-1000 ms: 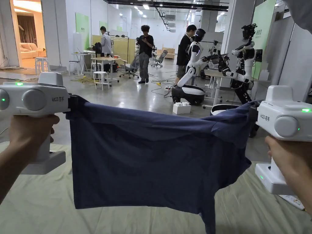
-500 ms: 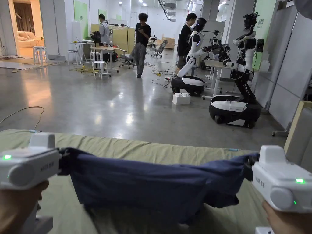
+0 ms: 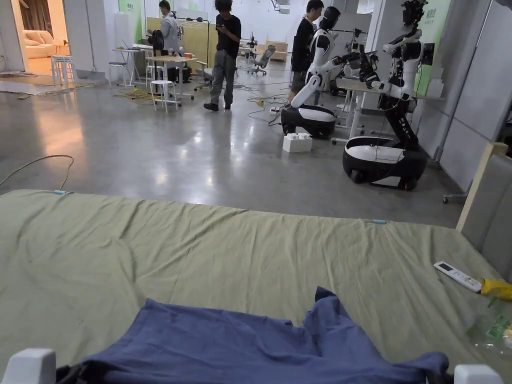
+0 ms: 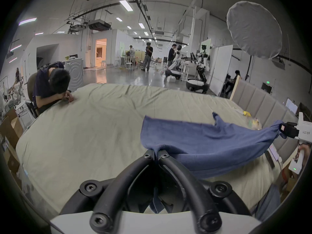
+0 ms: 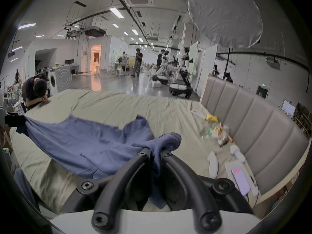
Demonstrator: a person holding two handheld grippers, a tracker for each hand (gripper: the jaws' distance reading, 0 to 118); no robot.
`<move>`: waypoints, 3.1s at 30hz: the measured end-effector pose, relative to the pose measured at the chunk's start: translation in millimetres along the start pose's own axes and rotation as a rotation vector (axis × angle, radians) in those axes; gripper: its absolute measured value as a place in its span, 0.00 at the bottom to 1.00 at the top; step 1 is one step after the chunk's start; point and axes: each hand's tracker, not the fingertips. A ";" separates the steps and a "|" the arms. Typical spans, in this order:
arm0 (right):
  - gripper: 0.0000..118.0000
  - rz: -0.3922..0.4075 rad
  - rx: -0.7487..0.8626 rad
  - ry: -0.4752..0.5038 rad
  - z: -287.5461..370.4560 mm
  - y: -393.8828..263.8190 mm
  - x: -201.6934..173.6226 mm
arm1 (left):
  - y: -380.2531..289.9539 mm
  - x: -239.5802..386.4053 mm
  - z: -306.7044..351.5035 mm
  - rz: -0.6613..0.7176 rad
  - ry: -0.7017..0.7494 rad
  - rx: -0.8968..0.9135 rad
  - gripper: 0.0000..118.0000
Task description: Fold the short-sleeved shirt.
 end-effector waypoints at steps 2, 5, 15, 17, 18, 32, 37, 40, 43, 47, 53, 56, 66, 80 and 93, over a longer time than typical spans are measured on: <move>0.08 0.005 -0.031 -0.001 9.3 -20.5 -4.5 | -21.1 0.1 8.8 0.013 0.005 -0.035 0.02; 0.08 0.011 -0.084 -0.004 24.5 -46.9 -11.5 | -47.7 -2.2 16.2 0.004 0.023 -0.091 0.02; 0.08 -0.015 -0.246 -0.001 23.2 -121.4 -24.7 | -110.5 -7.3 7.5 -0.013 0.058 -0.295 0.02; 0.08 -0.001 -0.302 -0.002 12.1 -132.0 -26.3 | -118.0 -8.4 -3.3 0.003 0.059 -0.326 0.02; 0.08 -0.002 -0.316 -0.005 6.2 -138.2 -27.0 | -128.0 -19.7 -16.3 0.018 0.056 -0.358 0.02; 0.62 0.009 -0.109 -0.036 1.8 -88.4 -39.7 | -81.0 7.2 -45.2 -0.094 0.045 -0.194 0.50; 0.66 -0.013 0.115 -0.025 5.7 -37.0 -56.8 | -37.7 48.1 -32.8 -0.092 0.042 0.006 0.50; 0.60 -0.050 0.232 -0.043 4.6 -10.9 -70.2 | -12.3 69.1 -24.9 -0.063 0.055 0.140 0.43; 0.28 -0.083 0.328 -0.057 2.6 8.1 -81.7 | 3.7 83.3 -19.7 -0.065 0.065 0.283 0.24; 0.07 -0.092 0.425 -0.061 0.9 22.5 -91.3 | 14.6 98.0 -13.3 -0.119 0.099 0.382 0.07; 0.01 -0.068 0.474 -0.030 -2.9 37.9 -96.4 | 21.5 96.1 -6.3 -0.094 0.101 0.416 0.01; 0.01 -0.045 0.481 -0.038 -8.4 42.1 -96.6 | 24.0 87.8 -7.7 -0.054 0.105 0.394 0.01; 0.01 -0.039 0.388 -0.010 -44.4 32.8 -88.7 | 24.9 27.2 -88.4 0.078 0.092 0.140 0.00; 0.01 -0.027 0.201 -0.027 -115.5 -3.2 -71.9 | 77.5 -39.5 -315.2 0.141 0.066 -0.242 0.09; 0.01 -0.062 0.039 -0.069 -142.7 -42.1 -45.8 | 56.5 -20.8 -393.6 -0.014 0.128 -0.465 0.58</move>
